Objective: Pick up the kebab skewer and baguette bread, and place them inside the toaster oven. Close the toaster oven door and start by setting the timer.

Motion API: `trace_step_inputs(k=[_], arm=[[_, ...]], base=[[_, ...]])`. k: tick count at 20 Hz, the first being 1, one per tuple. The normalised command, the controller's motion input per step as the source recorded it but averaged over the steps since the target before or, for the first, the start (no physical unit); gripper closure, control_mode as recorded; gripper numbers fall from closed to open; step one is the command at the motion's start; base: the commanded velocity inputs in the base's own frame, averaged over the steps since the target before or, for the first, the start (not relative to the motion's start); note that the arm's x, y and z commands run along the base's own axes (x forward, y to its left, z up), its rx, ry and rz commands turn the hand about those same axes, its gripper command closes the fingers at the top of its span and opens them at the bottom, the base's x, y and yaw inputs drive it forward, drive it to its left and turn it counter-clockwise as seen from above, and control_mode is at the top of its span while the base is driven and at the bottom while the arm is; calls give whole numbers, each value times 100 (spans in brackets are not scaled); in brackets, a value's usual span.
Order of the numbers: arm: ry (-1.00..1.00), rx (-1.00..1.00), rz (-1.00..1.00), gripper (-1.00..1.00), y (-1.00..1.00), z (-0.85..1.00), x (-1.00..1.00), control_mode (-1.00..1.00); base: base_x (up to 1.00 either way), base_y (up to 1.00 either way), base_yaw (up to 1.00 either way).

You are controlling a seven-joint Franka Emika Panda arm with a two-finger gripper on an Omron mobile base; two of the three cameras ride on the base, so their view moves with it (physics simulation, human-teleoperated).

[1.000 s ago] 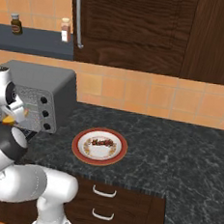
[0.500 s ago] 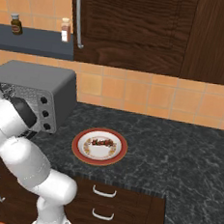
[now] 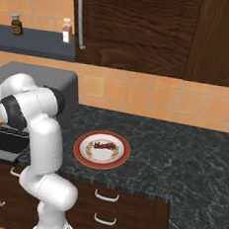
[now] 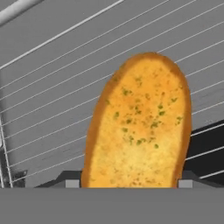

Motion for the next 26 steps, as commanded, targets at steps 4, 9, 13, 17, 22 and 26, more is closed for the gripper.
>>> trace_step_inputs(k=[4,9,13,17,22,26], arm=[[-1,0,0,100,36,-14,9,-100],[-3,0,0,-100,2,-20,-16,-100],[-6,0,0,-100,-8,-34,-17,-100],[-10,0,0,-100,-32,-14,-17,-100],[-8,0,0,-100,-50,28,-51,-100],[-8,0,1,-100,-100,34,-53,-100]], base=[[0,0,0],[0,0,0],[0,0,0],[0,0,0],[0,0,0],[0,0,0]])
